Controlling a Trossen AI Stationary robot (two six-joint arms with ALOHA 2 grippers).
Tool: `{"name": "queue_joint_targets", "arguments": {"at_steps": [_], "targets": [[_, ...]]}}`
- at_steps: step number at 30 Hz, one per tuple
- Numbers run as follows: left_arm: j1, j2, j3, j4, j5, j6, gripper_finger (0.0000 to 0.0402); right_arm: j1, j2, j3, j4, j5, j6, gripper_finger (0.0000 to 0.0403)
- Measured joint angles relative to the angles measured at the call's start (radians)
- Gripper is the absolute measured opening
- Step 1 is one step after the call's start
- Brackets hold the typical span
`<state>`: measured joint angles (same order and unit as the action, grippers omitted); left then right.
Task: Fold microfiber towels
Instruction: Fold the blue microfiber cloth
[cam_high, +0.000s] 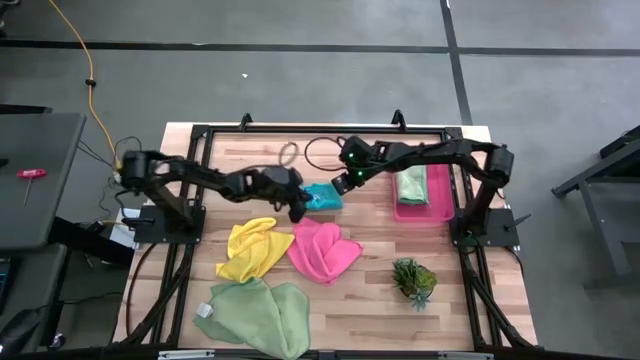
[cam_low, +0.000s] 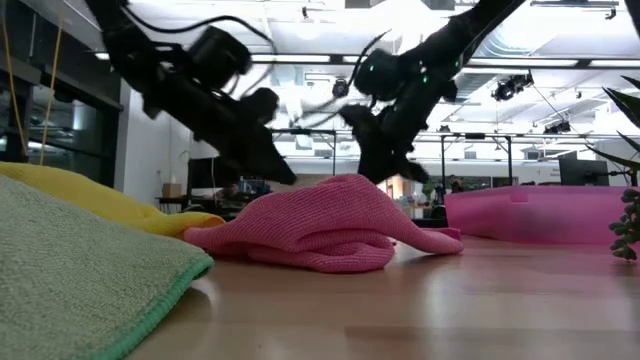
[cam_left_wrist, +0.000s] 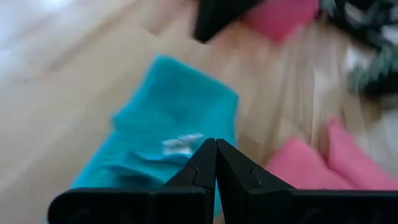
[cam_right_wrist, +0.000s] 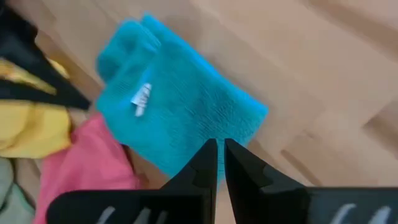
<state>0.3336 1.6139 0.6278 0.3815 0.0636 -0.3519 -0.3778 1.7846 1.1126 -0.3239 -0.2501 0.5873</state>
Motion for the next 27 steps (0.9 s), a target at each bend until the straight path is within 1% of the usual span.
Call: {"name": "queue_joint_targets", "arguments": {"at_steps": [4,7,9,11,15,18,21,24,27], "targets": [[-0.023,0.099,0.051,-0.003,0.015,0.031,0.0,0.008,0.065,0.0,0.023,-0.014,0.035,0.002],[-0.021,0.133,0.055,-0.034,0.009,0.034,0.0,0.014,0.092,0.0,0.036,-0.011,0.044,0.002],[-0.013,0.144,0.054,-0.086,-0.011,0.058,0.0,0.022,0.099,0.0,0.029,-0.01,0.045,0.002],[0.001,0.144,0.055,-0.121,-0.042,0.116,0.0,0.039,0.101,0.0,0.005,-0.007,0.066,0.002],[0.058,0.136,0.055,-0.123,-0.085,0.234,0.0,0.089,0.102,0.0,0.001,0.011,0.091,0.002],[0.1,0.135,0.055,-0.077,-0.079,0.303,0.0,0.128,0.102,0.0,0.022,0.018,0.128,0.002],[0.13,0.135,0.055,-0.085,-0.055,0.396,0.0,0.154,0.1,0.0,0.045,0.025,0.155,0.002],[0.149,0.118,0.064,-0.177,-0.051,0.454,0.0,0.149,0.073,0.0,0.047,0.039,0.161,0.002],[0.165,0.071,0.085,-0.293,-0.051,0.46,0.0,0.108,0.026,0.0,0.042,0.071,0.121,0.002]]}}
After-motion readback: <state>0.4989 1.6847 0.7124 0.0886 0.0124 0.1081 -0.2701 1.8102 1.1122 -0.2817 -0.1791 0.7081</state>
